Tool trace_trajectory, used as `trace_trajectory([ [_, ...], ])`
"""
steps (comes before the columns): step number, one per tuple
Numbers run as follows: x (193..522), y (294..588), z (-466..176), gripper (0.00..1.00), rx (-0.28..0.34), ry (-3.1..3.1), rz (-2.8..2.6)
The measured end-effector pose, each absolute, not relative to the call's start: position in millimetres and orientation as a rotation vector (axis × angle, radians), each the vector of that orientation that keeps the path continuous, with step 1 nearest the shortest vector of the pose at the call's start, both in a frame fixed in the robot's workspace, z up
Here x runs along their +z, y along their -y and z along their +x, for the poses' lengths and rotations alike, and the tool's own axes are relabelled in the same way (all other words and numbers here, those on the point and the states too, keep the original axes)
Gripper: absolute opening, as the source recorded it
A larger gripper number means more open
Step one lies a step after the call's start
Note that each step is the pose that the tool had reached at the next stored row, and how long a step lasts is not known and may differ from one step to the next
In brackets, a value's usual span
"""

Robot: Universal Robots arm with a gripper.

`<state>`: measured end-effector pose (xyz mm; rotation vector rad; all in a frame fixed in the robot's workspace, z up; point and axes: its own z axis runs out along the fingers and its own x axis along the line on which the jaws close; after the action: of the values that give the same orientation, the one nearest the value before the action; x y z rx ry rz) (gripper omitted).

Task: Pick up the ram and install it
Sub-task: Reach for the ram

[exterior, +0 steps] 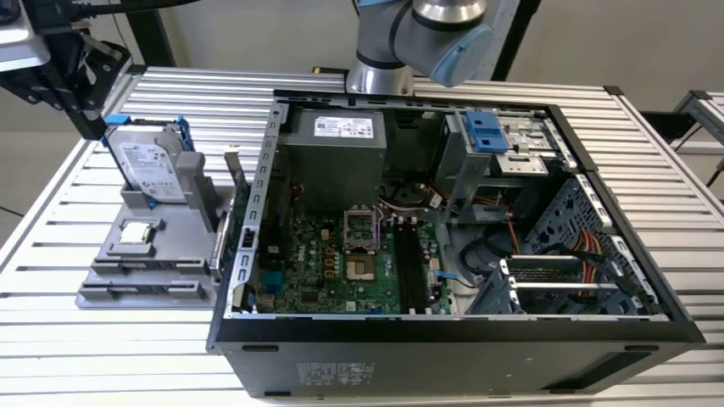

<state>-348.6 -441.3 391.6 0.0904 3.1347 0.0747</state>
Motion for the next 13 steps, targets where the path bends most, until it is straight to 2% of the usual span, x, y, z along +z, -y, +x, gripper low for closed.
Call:
trace_trajectory([
  [13,391.7,452.5,-351.2,0.00,0.075,-3.135,0.090],
])
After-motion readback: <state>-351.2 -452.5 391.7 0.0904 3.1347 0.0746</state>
